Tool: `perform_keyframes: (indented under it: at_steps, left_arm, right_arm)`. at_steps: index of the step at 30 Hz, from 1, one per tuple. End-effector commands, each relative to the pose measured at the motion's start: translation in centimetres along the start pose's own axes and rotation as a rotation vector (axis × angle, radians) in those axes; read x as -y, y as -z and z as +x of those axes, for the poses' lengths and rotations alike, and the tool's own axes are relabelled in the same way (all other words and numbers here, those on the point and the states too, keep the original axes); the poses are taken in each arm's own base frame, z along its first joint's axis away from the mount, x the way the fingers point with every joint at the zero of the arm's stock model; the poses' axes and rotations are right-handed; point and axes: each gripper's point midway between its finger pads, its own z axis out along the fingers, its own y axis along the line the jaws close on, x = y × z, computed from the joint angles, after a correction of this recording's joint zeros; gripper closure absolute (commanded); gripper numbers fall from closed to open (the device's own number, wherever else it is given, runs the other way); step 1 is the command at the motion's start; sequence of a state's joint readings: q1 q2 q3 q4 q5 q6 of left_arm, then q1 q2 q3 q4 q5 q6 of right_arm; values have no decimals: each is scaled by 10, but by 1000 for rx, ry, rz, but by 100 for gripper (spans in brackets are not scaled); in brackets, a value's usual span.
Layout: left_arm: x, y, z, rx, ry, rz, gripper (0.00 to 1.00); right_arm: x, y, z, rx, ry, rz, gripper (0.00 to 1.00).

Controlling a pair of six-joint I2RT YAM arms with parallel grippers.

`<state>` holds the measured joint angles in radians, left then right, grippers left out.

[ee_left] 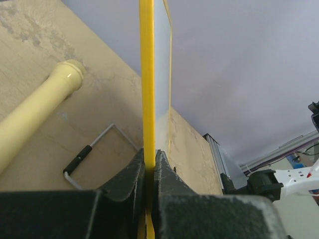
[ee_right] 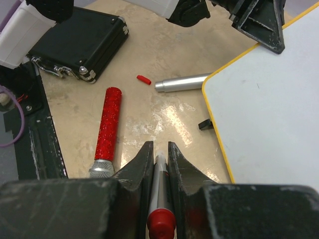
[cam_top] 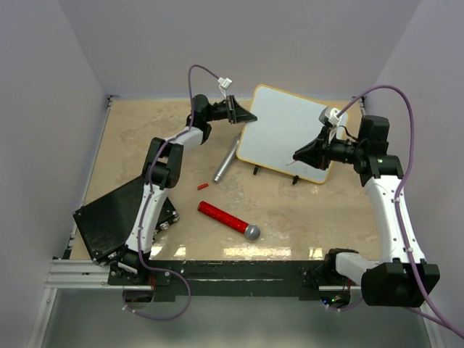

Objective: Write a sentence on the whiteboard
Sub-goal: Pick up the whiteboard from the whiteboard stand, then move the whiteboard to the center of the board.

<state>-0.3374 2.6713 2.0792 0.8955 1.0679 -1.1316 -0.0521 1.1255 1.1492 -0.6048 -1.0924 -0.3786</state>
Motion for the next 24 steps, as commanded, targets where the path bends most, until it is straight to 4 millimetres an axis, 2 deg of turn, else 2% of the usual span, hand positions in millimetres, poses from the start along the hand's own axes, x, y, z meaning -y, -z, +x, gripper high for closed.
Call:
perform_keyframes:
  at_steps: [1,10,24]
  left_arm:
    - [71,-8,-83,180,-319,34,100]
    - [96,-18,-112,253,-381,-20,100]
    - [134,-22,-130,331,-404,-63,100]
  right_arm:
    - [-5,4,-8,29,44,-9,100]
    - [-10,8,-14,42,66,-13,100]
    - [-13,13,-24,38,97,-15,100]
